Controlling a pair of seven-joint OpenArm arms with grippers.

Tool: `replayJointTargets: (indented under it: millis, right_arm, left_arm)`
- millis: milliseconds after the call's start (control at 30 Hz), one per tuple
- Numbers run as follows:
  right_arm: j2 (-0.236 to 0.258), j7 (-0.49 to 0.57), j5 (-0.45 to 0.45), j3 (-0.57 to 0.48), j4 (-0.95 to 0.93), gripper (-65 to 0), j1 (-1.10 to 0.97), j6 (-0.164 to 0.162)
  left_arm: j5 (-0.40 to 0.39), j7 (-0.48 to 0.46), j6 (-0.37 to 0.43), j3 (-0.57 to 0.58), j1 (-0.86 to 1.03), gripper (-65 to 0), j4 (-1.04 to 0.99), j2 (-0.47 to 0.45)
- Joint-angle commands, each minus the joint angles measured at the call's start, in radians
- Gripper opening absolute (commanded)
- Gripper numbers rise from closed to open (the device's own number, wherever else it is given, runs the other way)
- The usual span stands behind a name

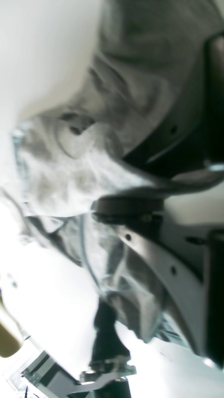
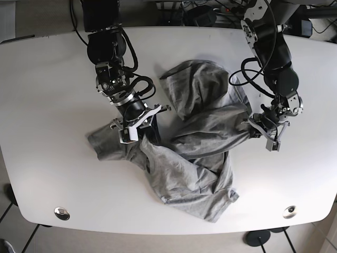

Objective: Fold the T-shirt properly
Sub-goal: 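Lift the shirt with both grippers and drag it flat across the table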

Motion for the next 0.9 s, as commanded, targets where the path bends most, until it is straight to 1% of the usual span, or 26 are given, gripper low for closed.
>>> replayJointTargets:
  millis: [33,100,200,333,400,467,500,567,633,700,733,800,867,900]
  right_arm:
    - [-0.002,0.016,0.003,0.014,0.036,-62.9,0.053,0.004]
    - [0.001,-0.045,0.003,0.071,0.042,-62.9,0.110,0.004]
    - [0.008,-0.084,0.003,0.109,0.039,-62.9,0.200,0.010]
    - [0.066,-0.177,0.009,0.135,0.037,-62.9,0.354,0.012]
    - [0.103,-0.211,0.006,0.135,0.033,-62.9,0.467,0.013]
    - [0.135,-0.258,0.008,0.135,-0.026,-62.9,0.599,0.013]
    - [0.147,-0.266,0.009,0.135,-0.055,-62.9,0.647,0.013]
    - [0.173,-0.268,0.009,0.135,-0.139,-62.9,0.760,0.015]
    - [0.189,-0.268,0.009,0.135,-0.221,-62.9,0.856,0.015]
    - [0.205,-0.268,0.009,0.135,-0.309,-62.9,0.958,0.017]
    - [0.221,-0.266,0.009,0.135,-0.363,-62.9,1.021,0.017]
    - [0.244,-0.266,0.011,0.135,-0.398,-62.9,1.081,0.017]
    - [0.264,-0.271,0.011,0.137,-0.403,-62.9,1.101,0.017]
    - [0.264,-0.272,0.011,0.137,-0.397,-62.9,1.100,0.017]
  left_arm:
    - [0.000,0.037,-0.011,-0.002,-0.017,-65.0,0.098,-0.012]
    - [0.000,0.083,-0.020,0.000,-0.025,-65.0,0.198,-0.012]
    - [0.005,0.132,-0.020,0.003,-0.049,-65.0,0.324,-0.019]
    - [0.002,0.242,-0.020,0.004,-0.147,-65.0,0.445,-0.059]
    - [0.002,0.281,-0.020,0.006,-0.244,-65.0,0.479,-0.078]
    - [0.002,0.313,-0.020,0.017,-0.361,-65.0,0.474,-0.115]
    - [0.002,0.322,-0.020,0.029,-0.404,-65.0,0.469,-0.133]
    - [0.000,0.327,-0.020,0.059,-0.506,-65.0,0.440,-0.158]
    - [0.002,0.325,-0.020,0.066,-0.592,-65.0,0.399,-0.185]
    - [0.002,0.322,-0.020,0.066,-0.695,-65.0,0.330,-0.208]
    - [0.000,0.322,-0.020,0.063,-0.763,-65.0,0.279,-0.234]
    - [0.000,0.321,-0.020,0.058,-0.822,-65.0,0.238,-0.270]
    - [-0.001,0.316,-0.020,0.058,-0.826,-65.0,0.235,-0.294]
    - [-0.001,0.313,-0.020,0.058,-0.822,-65.0,0.247,-0.296]
